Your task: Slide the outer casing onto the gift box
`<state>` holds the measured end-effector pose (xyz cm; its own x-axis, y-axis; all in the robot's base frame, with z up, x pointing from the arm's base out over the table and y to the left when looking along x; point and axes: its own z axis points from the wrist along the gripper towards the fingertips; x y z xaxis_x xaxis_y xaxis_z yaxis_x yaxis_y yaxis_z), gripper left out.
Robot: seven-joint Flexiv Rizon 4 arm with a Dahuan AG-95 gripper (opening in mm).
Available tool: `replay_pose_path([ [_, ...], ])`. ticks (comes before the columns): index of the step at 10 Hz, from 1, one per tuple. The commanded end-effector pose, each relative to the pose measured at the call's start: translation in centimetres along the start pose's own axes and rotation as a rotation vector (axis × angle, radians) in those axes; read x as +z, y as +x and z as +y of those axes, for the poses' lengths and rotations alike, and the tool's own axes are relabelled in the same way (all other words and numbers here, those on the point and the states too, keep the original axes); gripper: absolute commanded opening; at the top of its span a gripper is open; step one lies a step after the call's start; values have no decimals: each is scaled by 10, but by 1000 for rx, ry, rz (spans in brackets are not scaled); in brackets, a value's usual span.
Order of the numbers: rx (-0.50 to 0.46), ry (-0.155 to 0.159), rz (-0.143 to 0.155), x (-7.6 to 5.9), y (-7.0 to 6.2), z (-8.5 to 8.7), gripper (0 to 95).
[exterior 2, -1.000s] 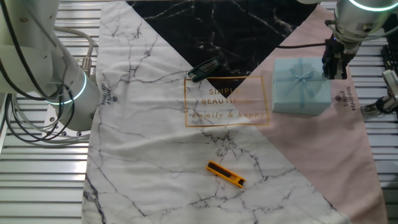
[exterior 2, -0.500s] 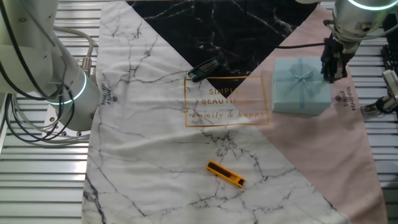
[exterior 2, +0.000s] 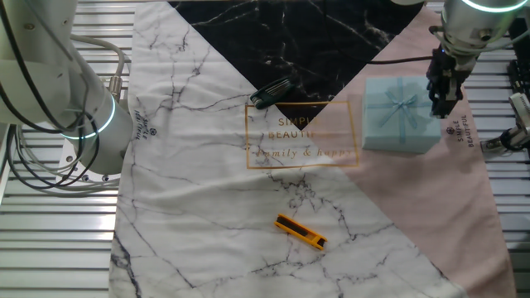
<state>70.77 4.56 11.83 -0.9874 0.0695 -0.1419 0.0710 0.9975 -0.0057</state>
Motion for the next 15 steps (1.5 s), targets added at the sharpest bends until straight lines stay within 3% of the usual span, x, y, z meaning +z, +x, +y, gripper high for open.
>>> replay_pose_path([
  [1, 5, -1, 1, 0, 0, 0, 570],
  [15, 92, -7, -8, 9, -2, -4, 570],
])
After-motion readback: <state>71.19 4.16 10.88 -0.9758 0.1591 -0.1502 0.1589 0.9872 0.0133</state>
